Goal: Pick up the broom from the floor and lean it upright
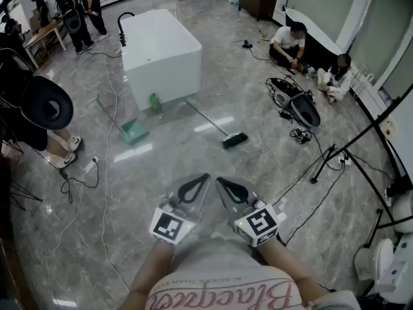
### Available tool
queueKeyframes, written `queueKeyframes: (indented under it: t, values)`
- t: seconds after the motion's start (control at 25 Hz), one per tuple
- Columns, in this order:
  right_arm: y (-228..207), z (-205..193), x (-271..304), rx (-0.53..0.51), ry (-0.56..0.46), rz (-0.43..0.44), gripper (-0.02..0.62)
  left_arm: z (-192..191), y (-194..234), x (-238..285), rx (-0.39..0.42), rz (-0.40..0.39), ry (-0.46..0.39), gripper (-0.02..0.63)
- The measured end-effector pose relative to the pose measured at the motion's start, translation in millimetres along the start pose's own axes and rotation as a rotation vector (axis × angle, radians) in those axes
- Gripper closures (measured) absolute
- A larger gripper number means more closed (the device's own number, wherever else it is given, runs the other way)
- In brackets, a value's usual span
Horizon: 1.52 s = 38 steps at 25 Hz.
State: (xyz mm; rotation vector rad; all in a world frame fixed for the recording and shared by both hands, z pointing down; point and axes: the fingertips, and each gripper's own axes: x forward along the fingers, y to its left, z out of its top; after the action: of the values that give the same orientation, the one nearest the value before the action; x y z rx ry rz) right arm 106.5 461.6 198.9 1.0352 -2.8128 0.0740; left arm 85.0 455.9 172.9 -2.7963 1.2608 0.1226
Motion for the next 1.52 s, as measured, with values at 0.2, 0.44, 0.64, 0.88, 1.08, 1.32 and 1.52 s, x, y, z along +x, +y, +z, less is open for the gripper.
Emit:
queueKeyframes:
  t: [0.2,0.44,0.64,0.88,1.08,1.32,1.52]
  values:
    - [-4.1,-0.4,-3.3,-0.001,0.003,0.011,0.595,-1.0,-5.2,5.9,0.018,-0.009,0.01,0.607]
    - [-13.7,-4.1,-7.2,-0.002,0.004,0.019,0.595,-1.8,-10.2,17.3,0.015,0.0,0.012,0.607]
    - [-24.1,-12.1,-12.0,-0.011,-0.011,0.009,0.594,-8.4,-11.9,25.1,0.018,0.011,0.018,0.607]
    - [-38.5,-18.9,-8.5,0.026,-0.001,0.018,0.594,-13.1,-3.5,33.7,0.019,0.036,0.038,0.607]
    - [-59.9,-22.4,10.1,0.049,0.007,0.015,0.594,-24.9,23.0,46.9,-0.019,0.076,0.052,0.607]
    - [-99.5,-19.8,58.8,0.055,0.016,0.023,0.594,-34.7,84.0,87.4,-0.047,0.081,0.053,0.607]
    - [-142.2,-7.2,125.1,0.071,0.038,0.01,0.594,-36.9,149.6,133.5,-0.048,0.041,0.056,0.607]
